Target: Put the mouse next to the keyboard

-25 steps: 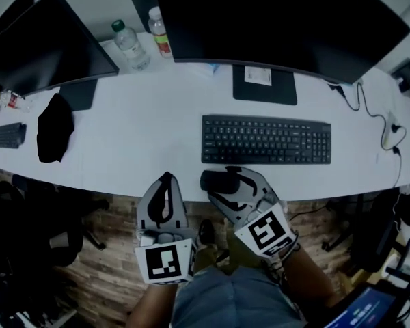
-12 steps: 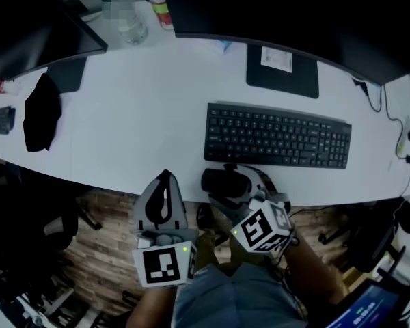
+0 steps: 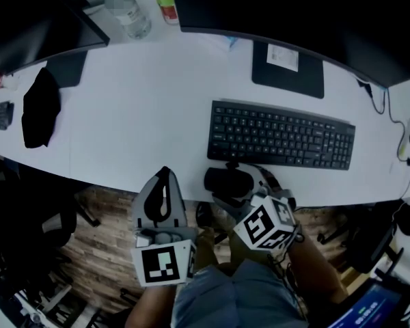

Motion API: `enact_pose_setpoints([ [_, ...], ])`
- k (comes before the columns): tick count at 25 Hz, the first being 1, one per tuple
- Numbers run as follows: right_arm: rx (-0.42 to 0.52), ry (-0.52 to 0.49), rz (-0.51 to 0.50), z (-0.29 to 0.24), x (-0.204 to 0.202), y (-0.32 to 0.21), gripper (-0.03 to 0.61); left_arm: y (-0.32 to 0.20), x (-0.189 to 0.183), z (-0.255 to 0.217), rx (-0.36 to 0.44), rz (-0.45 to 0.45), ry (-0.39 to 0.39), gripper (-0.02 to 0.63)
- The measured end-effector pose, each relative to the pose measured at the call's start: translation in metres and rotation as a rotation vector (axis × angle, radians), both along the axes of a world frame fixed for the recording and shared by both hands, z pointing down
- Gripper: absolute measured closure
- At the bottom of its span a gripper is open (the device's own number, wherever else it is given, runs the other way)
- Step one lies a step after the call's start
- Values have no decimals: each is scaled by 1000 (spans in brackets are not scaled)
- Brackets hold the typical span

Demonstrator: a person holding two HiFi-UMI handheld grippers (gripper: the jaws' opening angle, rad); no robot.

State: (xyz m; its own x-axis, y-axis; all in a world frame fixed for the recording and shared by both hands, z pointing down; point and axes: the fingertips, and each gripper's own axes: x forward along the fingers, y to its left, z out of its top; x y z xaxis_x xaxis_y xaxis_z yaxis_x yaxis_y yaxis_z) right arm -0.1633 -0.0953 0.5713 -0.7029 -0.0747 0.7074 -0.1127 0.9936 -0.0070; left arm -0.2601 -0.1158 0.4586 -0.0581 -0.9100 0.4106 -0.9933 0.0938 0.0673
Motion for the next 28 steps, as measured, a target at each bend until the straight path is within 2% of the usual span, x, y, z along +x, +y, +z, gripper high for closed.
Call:
enact_pose_setpoints([
  [8, 0, 9, 131, -1, 3, -4, 261, 8, -1, -8, 12, 3, 8, 609],
  [13, 26, 67, 34, 6, 11, 7, 242, 8, 1, -14, 28, 18, -15, 609],
  [15, 23, 74, 27, 9, 13, 7, 272, 10, 1, -14, 30, 18, -22, 609],
  [21, -17, -5, 140, -9, 10, -3, 275, 15, 5, -22, 41, 18, -4, 609],
  [24, -13, -39, 186, -30, 9, -3, 275, 20, 6, -36, 76, 24, -7, 609],
  [28, 39, -82, 250, -72, 7, -6, 275, 26, 6, -69, 157, 49, -25, 609],
])
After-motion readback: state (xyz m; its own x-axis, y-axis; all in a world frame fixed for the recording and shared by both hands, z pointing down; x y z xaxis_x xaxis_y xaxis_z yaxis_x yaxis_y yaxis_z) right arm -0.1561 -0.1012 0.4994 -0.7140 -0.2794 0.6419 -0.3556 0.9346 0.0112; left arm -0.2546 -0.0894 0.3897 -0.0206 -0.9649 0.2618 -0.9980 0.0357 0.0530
